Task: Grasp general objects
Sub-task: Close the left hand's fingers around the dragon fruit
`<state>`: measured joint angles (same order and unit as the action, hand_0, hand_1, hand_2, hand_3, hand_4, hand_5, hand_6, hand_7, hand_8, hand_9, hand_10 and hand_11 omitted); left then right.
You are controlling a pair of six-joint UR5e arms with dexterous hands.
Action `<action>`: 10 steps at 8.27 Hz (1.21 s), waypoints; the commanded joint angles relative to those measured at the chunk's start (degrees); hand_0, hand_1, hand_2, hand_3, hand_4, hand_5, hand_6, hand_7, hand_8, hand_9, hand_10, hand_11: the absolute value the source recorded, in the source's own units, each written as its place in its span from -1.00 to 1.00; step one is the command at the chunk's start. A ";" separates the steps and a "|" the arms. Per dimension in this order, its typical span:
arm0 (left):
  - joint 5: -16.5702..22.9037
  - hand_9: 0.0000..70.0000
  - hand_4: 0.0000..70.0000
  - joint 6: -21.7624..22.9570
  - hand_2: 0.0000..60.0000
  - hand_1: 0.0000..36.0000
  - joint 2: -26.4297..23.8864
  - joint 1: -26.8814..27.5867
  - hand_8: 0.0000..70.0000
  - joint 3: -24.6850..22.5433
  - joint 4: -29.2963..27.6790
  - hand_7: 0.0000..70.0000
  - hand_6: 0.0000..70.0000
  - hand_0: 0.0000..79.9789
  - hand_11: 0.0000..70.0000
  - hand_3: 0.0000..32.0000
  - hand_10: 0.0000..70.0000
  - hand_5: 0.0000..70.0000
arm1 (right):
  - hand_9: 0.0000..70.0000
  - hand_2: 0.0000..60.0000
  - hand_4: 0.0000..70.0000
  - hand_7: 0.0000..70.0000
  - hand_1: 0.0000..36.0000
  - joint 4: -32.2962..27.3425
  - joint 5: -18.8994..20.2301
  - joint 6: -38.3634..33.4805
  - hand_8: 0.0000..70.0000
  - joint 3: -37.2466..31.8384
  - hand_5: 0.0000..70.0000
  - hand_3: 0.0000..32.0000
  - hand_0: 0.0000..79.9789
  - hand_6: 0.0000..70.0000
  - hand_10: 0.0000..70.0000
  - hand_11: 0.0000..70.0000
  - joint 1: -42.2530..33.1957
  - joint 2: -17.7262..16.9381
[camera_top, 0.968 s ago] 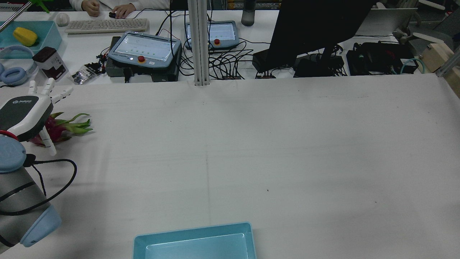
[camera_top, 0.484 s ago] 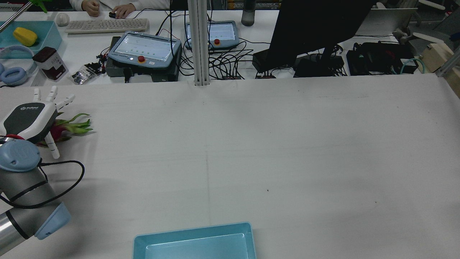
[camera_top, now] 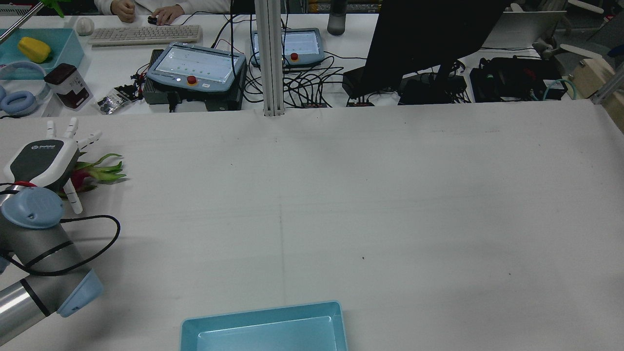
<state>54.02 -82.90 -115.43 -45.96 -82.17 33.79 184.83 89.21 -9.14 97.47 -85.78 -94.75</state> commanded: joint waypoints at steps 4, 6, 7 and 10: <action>-2.50 -1.00 -1.00 -0.15 -0.94 0.00 -0.15 0.08 -1.00 3.33 -3.20 -1.00 -1.00 0.33 -1.00 -1.00 -1.00 1.00 | -1.00 -1.00 -1.00 -1.00 -1.00 0.00 0.00 0.00 -1.00 0.00 -1.00 -1.00 -1.00 -1.00 -1.00 -1.00 0.00 0.00; -2.60 -1.00 -1.00 -0.15 -0.54 0.19 -0.24 0.08 -1.00 3.68 -3.38 -0.91 -0.91 0.35 -0.98 -1.00 -1.00 1.00 | -1.00 -1.00 -1.00 -1.00 -1.00 0.00 0.00 0.00 -1.00 0.00 -1.00 -1.00 -1.00 -1.00 -1.00 -1.00 0.00 0.00; -2.60 -0.99 -1.00 -0.15 0.08 0.44 -0.24 0.08 -0.99 4.03 -3.64 -0.76 -0.84 0.34 -0.90 -1.00 -0.97 1.00 | -1.00 -1.00 -1.00 -1.00 -1.00 0.00 0.00 0.00 -1.00 0.00 -1.00 -1.00 -1.00 -1.00 -1.00 -1.00 0.00 0.00; -2.60 -0.62 -0.68 -0.15 0.72 0.46 -0.24 0.08 -0.67 6.14 -5.57 0.33 -0.23 0.28 -0.64 -1.00 -0.79 1.00 | -1.00 -1.00 -1.00 -1.00 -1.00 0.00 0.00 0.00 -1.00 0.00 -1.00 -1.00 -1.00 -1.00 -1.00 -1.00 0.00 0.00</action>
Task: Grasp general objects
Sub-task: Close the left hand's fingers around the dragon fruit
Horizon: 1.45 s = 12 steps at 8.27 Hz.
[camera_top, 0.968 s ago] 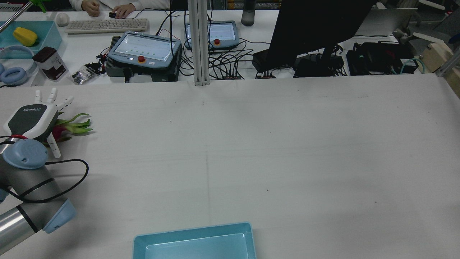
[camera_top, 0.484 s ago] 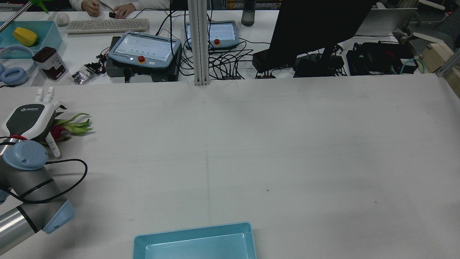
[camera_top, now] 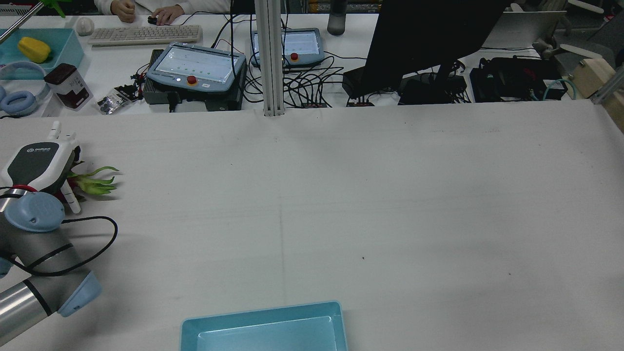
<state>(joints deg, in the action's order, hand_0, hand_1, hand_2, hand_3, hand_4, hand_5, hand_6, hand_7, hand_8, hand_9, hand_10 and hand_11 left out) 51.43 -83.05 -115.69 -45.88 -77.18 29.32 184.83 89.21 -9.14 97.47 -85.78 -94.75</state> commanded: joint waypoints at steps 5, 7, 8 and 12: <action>-0.01 -1.00 -0.85 -0.88 -0.16 0.44 -0.06 0.00 -0.97 0.63 0.28 -0.99 -0.86 0.39 -1.00 -1.00 -1.00 0.77 | -1.00 -1.00 -1.00 -1.00 -1.00 0.09 0.00 0.00 -1.00 0.00 -1.00 -1.00 -1.00 -1.00 -1.00 -1.00 0.00 0.00; -0.01 -0.98 -1.00 -0.88 -0.04 0.51 -0.32 0.00 -0.97 -3.65 6.07 -0.68 -0.79 0.40 -0.99 -1.00 -1.00 1.00 | -1.00 -1.00 -1.00 -1.00 -1.00 0.09 0.00 0.00 -1.00 0.09 -1.00 -1.00 -1.00 -1.00 -1.00 -1.00 0.00 0.00; -0.01 -1.00 -0.83 -0.88 -0.64 0.28 -0.32 0.09 -0.98 -4.11 7.23 -1.00 -0.99 0.39 -1.00 -0.70 -1.00 -0.50 | -1.00 -1.00 -1.00 -1.00 -1.00 0.09 0.00 0.00 -1.00 0.09 -1.00 -1.00 -1.00 -1.00 -1.00 -1.00 0.00 0.00; -2.63 -1.00 -1.00 -0.97 -1.00 0.00 0.03 0.18 -0.98 -3.41 7.06 -1.00 -1.00 0.33 -1.00 0.83 -1.00 -1.00 | -1.00 -1.00 -1.00 -1.00 -1.00 0.00 0.00 0.00 -1.00 0.00 -1.00 -1.00 -1.00 -1.00 -1.00 -1.00 0.00 0.00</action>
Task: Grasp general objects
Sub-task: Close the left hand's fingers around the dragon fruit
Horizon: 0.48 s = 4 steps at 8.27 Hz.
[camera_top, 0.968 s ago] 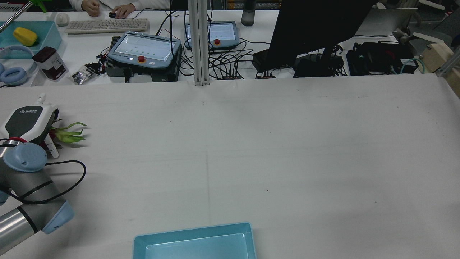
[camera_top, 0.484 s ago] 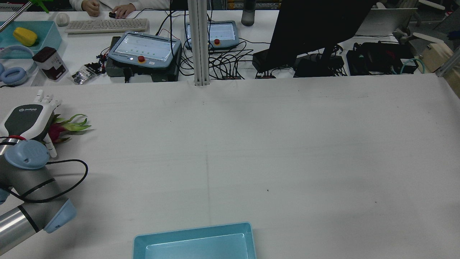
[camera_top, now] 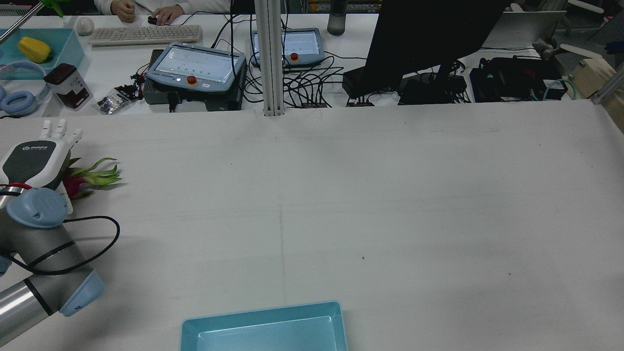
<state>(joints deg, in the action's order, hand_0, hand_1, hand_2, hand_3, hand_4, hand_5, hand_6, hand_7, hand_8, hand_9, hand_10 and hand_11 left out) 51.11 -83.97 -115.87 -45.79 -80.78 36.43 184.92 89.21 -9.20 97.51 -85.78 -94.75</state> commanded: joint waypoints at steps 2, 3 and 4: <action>-3.47 -1.00 -1.00 -0.15 -1.00 0.03 0.38 0.18 -1.00 2.10 -0.48 -1.00 -1.00 0.34 -1.00 0.70 -1.00 -1.00 | -1.00 -1.00 -1.00 -1.00 -1.00 0.00 0.00 0.06 -1.00 -0.03 -1.00 -1.00 -1.00 -1.00 -1.00 -1.00 0.00 0.00; -3.38 -1.00 -1.00 -0.15 -1.00 0.07 0.38 0.18 -1.00 2.72 -0.83 -1.00 -1.00 0.35 -1.00 0.65 -1.00 -1.00 | -1.00 -1.00 -1.00 -1.00 -1.00 0.00 0.00 0.06 -1.00 -0.03 -1.00 -1.00 -1.00 -1.00 -1.00 -1.00 0.00 0.00; -3.38 -1.00 -1.00 -0.15 -0.99 0.08 0.29 0.18 -0.99 4.38 -1.79 -1.00 -1.00 0.35 -1.00 0.59 -1.00 -1.00 | -1.00 -1.00 -1.00 -1.00 -1.00 0.00 0.00 0.06 -1.00 -0.03 -1.00 -1.00 -1.00 -1.00 -1.00 -1.00 0.00 0.00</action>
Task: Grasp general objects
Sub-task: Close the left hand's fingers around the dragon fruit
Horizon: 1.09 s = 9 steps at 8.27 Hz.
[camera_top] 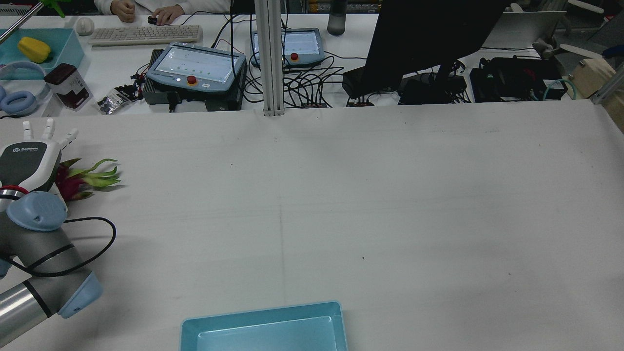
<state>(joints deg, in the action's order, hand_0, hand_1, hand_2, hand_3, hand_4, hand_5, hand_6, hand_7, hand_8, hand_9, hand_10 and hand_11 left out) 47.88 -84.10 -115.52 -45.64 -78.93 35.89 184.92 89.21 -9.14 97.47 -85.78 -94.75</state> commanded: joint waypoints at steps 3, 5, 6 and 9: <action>0.11 -1.00 -0.89 0.07 -0.89 0.07 -0.23 0.54 -0.99 3.00 -1.35 -1.00 -1.00 0.33 -1.00 0.15 -1.00 -1.00 | -1.00 -1.00 -1.00 -1.00 -1.00 0.00 0.00 0.00 -1.00 0.00 -1.00 -1.00 -1.00 -1.00 -1.00 -1.00 0.00 0.00; 0.02 -1.00 -0.88 0.07 -0.74 0.10 -0.23 1.43 -1.00 3.17 -1.44 -1.00 -1.00 0.33 -1.00 -0.57 -1.00 -0.53 | -1.00 -1.00 -1.00 -1.00 -1.00 0.01 0.00 0.00 -1.00 0.00 -1.00 -1.00 -1.00 -1.00 -1.00 -1.00 0.00 0.00; 0.02 -1.00 -1.00 0.07 -0.67 0.04 -0.14 1.43 -1.00 3.17 -1.61 -1.00 -0.98 0.29 -1.00 -1.00 -1.00 1.00 | -1.00 -1.00 -1.00 -1.00 -1.00 0.01 0.00 0.00 -1.00 0.00 -1.00 -1.00 -1.00 -1.00 -1.00 -1.00 0.00 0.00; -0.07 -1.00 -0.98 0.16 -0.10 0.19 -0.05 1.43 -0.97 3.17 -2.32 -0.81 -0.79 0.27 -0.99 -1.00 -1.00 1.00 | -1.00 -1.00 -1.00 -1.00 -1.00 0.01 0.00 -0.08 -1.00 0.00 -1.00 -1.00 -1.00 -1.00 -1.00 -1.00 0.00 0.00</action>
<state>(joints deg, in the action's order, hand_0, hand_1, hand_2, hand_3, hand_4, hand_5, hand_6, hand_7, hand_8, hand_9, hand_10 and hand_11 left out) 47.84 -84.03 -115.64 -44.24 -75.77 33.96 184.92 89.21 -9.14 97.47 -85.78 -94.75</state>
